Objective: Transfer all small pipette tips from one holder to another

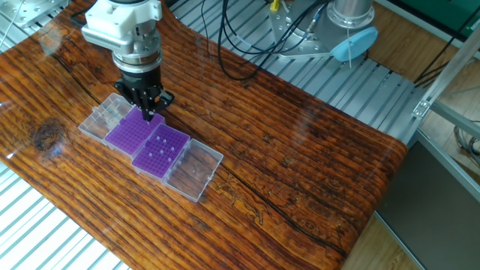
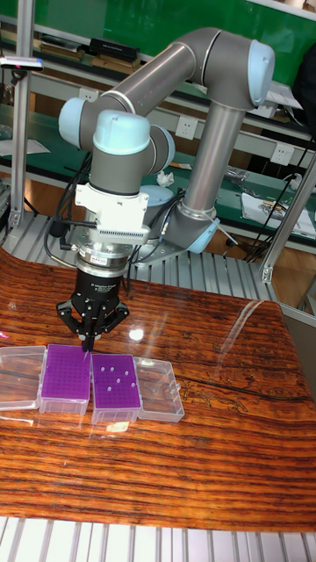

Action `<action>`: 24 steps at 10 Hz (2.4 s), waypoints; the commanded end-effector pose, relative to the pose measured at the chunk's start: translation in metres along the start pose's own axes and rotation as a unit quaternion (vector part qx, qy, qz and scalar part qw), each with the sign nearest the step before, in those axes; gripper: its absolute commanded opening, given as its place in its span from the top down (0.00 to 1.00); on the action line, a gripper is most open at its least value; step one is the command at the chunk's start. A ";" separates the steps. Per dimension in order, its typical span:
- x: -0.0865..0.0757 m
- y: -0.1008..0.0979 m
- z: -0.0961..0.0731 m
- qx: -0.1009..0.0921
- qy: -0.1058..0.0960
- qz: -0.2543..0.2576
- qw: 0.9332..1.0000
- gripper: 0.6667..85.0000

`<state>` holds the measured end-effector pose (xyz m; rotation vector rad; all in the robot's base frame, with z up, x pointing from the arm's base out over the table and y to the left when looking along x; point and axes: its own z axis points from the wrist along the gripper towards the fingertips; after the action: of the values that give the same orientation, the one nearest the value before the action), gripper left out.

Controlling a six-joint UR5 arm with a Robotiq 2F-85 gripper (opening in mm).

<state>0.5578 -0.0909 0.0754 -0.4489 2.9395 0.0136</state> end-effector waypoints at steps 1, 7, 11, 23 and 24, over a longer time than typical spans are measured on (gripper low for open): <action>-0.003 0.000 -0.002 -0.007 -0.006 0.001 1.000 0.99; -0.004 -0.001 0.000 -0.009 -0.009 -0.002 1.000 0.99; -0.009 0.001 0.002 -0.013 -0.017 -0.003 1.000 0.99; -0.013 0.001 0.006 -0.017 -0.027 -0.006 0.999 0.99; -0.015 0.002 0.006 -0.019 -0.029 -0.007 0.999 0.99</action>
<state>0.5687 -0.0870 0.0711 -0.4744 2.8963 0.0580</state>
